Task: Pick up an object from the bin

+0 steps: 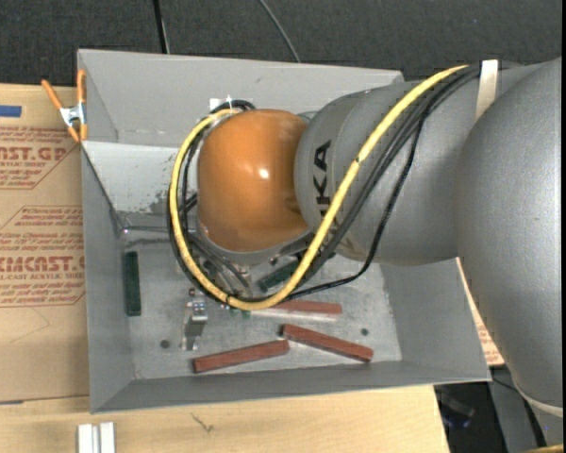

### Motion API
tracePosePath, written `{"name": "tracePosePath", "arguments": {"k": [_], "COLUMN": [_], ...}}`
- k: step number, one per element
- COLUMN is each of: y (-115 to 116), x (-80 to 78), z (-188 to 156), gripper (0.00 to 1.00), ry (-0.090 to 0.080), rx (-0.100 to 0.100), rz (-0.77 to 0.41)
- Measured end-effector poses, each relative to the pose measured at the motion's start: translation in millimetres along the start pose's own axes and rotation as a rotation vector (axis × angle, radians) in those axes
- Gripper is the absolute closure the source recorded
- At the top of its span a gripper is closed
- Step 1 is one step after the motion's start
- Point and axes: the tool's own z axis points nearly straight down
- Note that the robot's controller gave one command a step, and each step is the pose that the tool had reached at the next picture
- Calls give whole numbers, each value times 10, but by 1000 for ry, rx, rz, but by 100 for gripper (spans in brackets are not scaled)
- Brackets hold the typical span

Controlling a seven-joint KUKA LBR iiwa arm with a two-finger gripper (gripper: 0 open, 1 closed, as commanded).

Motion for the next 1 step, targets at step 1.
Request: {"name": "tracePosePath", "arguments": {"k": [1], "y": [0], "x": [0], "z": [0], "gripper": [0], "ry": [0], "rx": [0], "rz": [0]}}
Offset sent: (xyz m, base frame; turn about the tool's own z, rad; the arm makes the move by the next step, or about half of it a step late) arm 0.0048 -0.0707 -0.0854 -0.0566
